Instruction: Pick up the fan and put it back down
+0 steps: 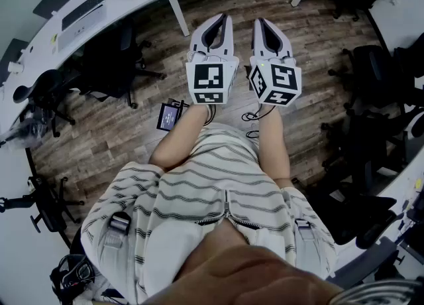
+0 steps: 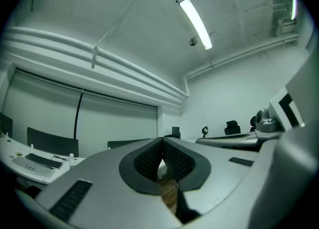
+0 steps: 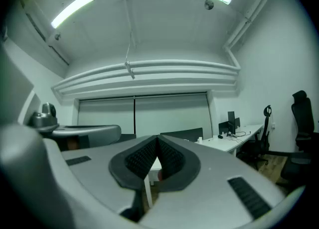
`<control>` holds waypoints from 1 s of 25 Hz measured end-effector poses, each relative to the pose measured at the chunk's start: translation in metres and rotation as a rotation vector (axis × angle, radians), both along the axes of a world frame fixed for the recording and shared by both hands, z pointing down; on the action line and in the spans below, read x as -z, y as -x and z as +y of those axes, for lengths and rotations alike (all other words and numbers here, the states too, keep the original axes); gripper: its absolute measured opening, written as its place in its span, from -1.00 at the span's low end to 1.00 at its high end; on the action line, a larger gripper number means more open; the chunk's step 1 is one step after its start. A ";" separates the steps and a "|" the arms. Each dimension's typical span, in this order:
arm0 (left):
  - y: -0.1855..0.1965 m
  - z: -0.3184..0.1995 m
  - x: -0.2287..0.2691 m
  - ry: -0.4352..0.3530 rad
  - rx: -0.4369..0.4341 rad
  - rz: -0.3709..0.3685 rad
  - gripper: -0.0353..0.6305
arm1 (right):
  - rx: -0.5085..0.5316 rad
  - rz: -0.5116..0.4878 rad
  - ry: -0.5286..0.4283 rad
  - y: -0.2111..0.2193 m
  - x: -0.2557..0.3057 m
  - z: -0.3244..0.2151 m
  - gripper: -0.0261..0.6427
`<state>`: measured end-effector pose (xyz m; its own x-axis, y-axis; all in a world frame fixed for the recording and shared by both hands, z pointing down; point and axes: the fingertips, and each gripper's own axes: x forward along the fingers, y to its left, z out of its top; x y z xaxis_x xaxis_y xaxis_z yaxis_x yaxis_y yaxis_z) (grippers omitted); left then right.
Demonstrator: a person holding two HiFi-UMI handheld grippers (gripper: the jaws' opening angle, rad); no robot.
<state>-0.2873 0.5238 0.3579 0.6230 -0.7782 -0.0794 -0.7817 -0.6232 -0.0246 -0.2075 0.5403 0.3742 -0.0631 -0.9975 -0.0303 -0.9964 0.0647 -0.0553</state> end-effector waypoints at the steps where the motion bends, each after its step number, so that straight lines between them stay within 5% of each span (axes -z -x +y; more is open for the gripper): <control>1: 0.001 -0.001 0.000 0.000 0.000 -0.002 -0.87 | 0.001 0.000 0.001 0.002 0.000 -0.001 -0.89; 25: 0.051 -0.058 -0.024 0.027 -0.045 0.016 -0.87 | -0.078 0.016 -0.016 0.056 -0.009 -0.051 -0.89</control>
<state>-0.3382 0.4655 0.3816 0.6565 -0.7511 -0.0694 -0.7527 -0.6584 0.0050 -0.2637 0.4889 0.3831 0.0144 -0.9988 -0.0461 -0.9992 -0.0127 -0.0389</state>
